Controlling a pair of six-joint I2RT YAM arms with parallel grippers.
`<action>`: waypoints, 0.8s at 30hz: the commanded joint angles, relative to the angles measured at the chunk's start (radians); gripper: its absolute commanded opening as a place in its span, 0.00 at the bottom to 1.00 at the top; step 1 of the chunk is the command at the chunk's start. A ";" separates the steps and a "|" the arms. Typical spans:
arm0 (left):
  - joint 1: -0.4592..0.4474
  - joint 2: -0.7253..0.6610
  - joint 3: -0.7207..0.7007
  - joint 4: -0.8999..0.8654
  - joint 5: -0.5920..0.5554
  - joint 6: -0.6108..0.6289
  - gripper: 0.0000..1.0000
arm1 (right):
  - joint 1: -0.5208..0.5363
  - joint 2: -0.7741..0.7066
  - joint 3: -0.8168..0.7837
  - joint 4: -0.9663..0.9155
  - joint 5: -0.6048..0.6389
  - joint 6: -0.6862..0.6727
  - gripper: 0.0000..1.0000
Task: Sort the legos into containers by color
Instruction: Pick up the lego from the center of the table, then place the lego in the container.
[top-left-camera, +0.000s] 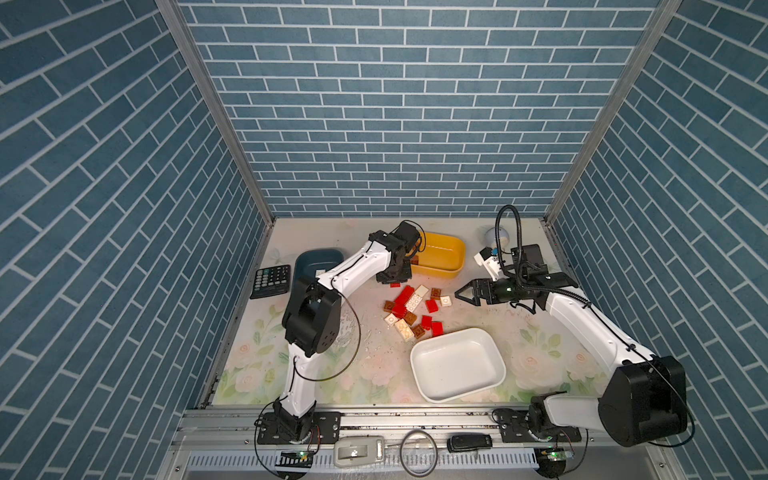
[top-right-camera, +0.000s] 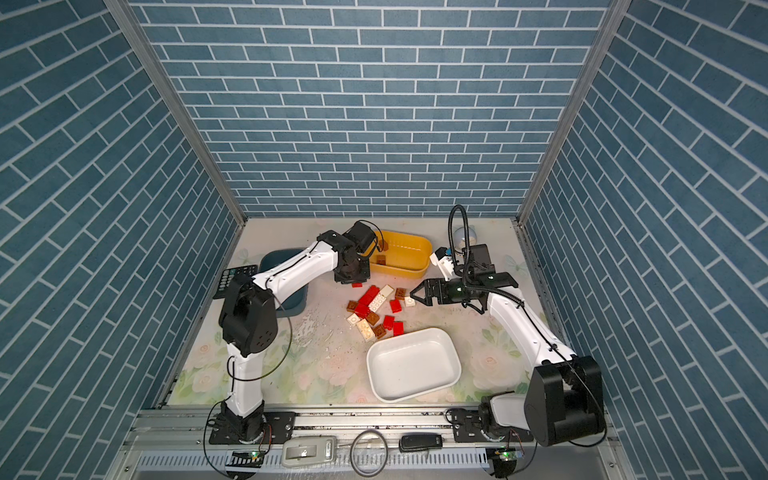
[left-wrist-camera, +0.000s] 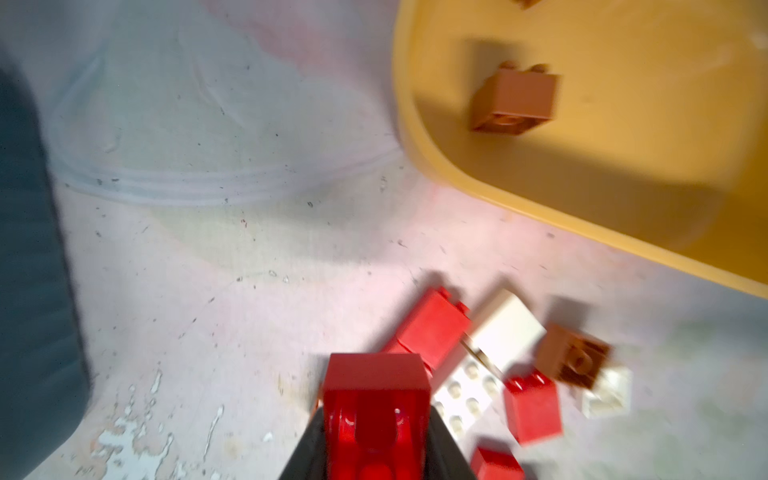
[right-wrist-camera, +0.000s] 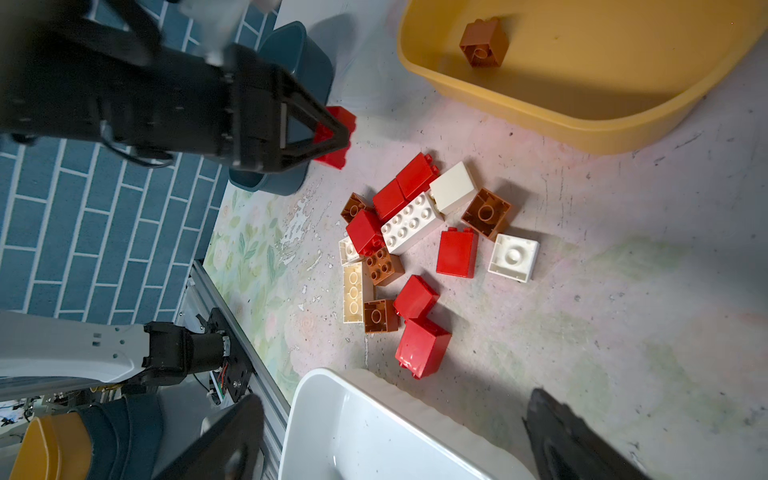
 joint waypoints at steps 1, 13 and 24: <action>-0.060 -0.087 -0.041 -0.074 0.060 0.045 0.32 | -0.011 -0.010 0.001 -0.025 -0.018 -0.050 0.99; -0.351 -0.240 -0.178 -0.081 0.195 0.020 0.32 | -0.049 -0.043 -0.018 -0.057 0.001 -0.071 0.99; -0.480 -0.231 -0.394 0.094 0.273 -0.037 0.41 | -0.072 -0.060 -0.008 -0.105 0.019 -0.099 0.99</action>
